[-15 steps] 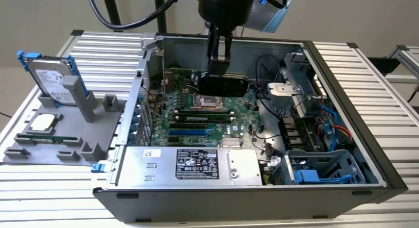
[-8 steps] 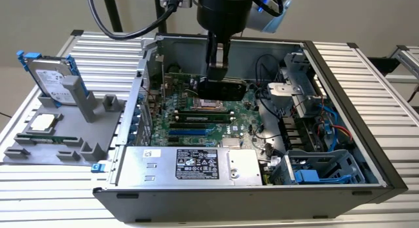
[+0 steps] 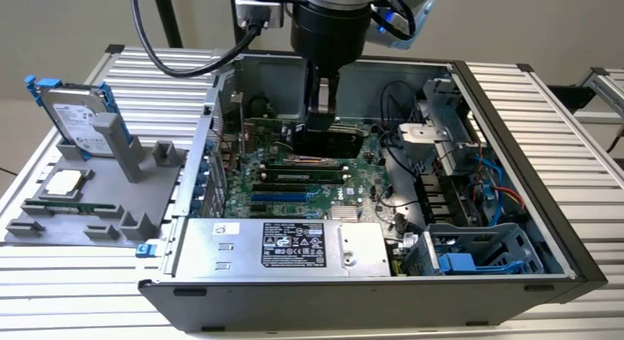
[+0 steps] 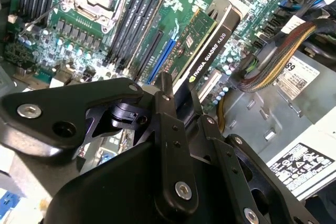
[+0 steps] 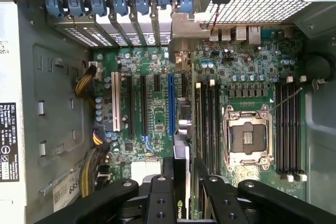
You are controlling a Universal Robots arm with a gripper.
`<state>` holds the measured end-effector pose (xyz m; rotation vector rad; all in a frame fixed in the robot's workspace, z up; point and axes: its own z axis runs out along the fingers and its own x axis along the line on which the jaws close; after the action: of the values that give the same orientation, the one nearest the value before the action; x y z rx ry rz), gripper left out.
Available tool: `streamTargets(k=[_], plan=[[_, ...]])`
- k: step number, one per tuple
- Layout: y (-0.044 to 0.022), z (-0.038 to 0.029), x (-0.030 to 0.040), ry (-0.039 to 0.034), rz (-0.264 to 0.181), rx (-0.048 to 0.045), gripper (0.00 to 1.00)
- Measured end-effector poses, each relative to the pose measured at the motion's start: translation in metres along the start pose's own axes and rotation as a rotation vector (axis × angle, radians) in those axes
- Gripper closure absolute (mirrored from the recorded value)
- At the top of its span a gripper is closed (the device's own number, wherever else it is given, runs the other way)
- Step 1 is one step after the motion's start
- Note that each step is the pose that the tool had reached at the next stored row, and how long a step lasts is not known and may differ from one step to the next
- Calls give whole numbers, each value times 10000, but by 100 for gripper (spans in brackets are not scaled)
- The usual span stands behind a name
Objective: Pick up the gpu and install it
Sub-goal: 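Insert the gpu into the slot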
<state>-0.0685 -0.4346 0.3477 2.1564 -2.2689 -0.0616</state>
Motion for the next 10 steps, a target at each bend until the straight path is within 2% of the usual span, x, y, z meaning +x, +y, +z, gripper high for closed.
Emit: streamTargets(k=[10], plan=[[-3,146,30,24,1,-13,100]])
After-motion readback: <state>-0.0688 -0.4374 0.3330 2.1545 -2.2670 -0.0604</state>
